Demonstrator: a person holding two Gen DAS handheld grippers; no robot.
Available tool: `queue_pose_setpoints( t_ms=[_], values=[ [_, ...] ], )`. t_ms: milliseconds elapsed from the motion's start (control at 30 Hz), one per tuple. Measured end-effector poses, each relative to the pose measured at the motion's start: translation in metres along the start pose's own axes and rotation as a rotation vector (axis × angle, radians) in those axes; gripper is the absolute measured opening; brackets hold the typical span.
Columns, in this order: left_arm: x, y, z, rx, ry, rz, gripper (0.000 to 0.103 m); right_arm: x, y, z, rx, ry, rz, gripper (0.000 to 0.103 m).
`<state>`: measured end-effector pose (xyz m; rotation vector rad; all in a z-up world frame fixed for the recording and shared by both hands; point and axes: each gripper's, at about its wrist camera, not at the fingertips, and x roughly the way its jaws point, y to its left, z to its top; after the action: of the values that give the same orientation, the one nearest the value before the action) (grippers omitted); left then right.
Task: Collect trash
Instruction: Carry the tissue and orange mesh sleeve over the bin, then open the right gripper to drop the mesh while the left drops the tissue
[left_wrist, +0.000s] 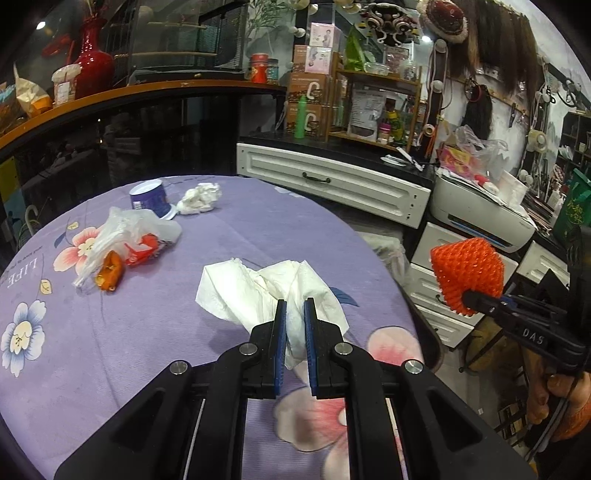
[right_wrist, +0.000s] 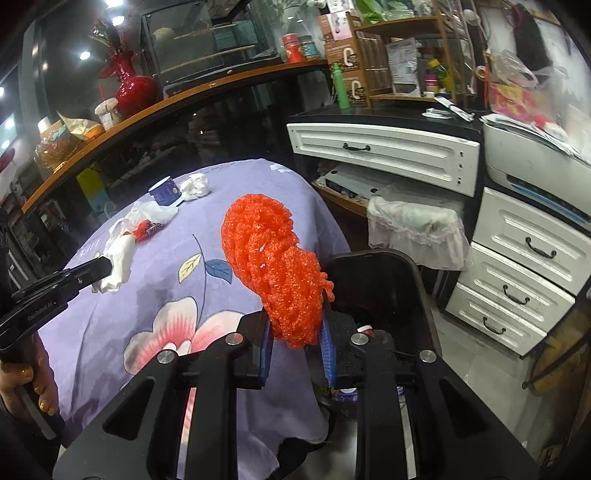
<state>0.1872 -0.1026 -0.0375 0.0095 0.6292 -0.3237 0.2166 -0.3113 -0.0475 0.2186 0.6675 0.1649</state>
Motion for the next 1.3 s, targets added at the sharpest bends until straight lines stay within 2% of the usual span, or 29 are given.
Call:
queue_pose_setpoints(
  t_ms=[333, 533, 833, 1133, 1200, 1233, 1267, 1300],
  values=[
    [0.001, -0.037, 0.000, 0.034, -0.004, -0.065, 0.010, -0.012, -0.027, -0.018, 0.050, -0.018, -0.063, 0.023],
    [0.003, -0.057, 0.001, 0.059, -0.003, -0.094, 0.010, -0.003, -0.049, -0.030, 0.090, 0.005, -0.105, 0.023],
    [0.019, -0.087, -0.001, 0.105, 0.033, -0.148, 0.010, 0.044, -0.081, -0.047, 0.131, 0.101, -0.141, 0.023],
    [0.037, -0.109, -0.002, 0.144, 0.077, -0.181, 0.010, 0.095, -0.098, -0.056, 0.165, 0.168, -0.119, 0.023],
    [0.041, -0.114, -0.002, 0.153, 0.088, -0.185, 0.010, 0.101, -0.099, -0.057, 0.168, 0.171, -0.115, 0.029],
    [0.044, -0.117, -0.003, 0.159, 0.093, -0.187, 0.010, 0.104, -0.101, -0.058, 0.170, 0.171, -0.116, 0.037],
    [0.045, -0.118, -0.003, 0.162, 0.095, -0.188, 0.010, 0.107, -0.101, -0.059, 0.168, 0.174, -0.123, 0.051],
    [0.047, -0.120, -0.004, 0.166, 0.098, -0.189, 0.010, 0.109, -0.101, -0.060, 0.161, 0.175, -0.140, 0.058]
  ],
)
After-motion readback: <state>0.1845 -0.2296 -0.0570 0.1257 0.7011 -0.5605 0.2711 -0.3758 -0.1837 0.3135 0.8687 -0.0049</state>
